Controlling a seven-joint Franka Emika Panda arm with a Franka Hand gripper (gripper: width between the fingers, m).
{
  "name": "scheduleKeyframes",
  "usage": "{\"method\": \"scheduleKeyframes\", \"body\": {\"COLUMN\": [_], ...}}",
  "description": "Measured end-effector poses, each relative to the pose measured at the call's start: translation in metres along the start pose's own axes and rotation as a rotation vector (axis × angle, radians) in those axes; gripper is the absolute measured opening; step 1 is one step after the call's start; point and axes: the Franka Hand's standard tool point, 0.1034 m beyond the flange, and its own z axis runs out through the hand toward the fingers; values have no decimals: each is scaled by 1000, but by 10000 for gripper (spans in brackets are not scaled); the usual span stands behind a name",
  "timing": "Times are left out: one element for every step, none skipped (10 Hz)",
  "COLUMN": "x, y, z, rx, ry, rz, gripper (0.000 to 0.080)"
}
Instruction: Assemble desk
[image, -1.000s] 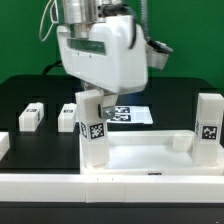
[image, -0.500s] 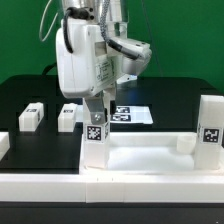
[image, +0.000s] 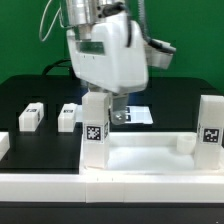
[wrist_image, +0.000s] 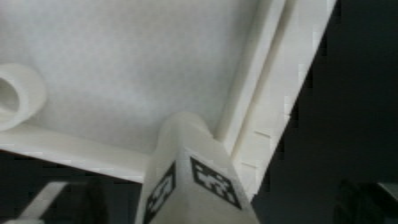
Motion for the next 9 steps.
{"method": "scheduleKeyframes", "body": {"x": [0,1,1,3,10,11,10,11,11], "y": [0,1,1,1,-5,-6,-5,-5,-5], "z": [0,0,1,-1,-10,-9,-8,-8,-8], "rx": [-1,-1,-2,-8,-28,-30,-31,-31,-29], "ry": [0,0,0,3,16,30,28,29,29], "rz": [-54,-133,-176,-294,-480,-591,-551,-536,-502], "gripper": [648,648,648,648,648,648,637,637,457]}}
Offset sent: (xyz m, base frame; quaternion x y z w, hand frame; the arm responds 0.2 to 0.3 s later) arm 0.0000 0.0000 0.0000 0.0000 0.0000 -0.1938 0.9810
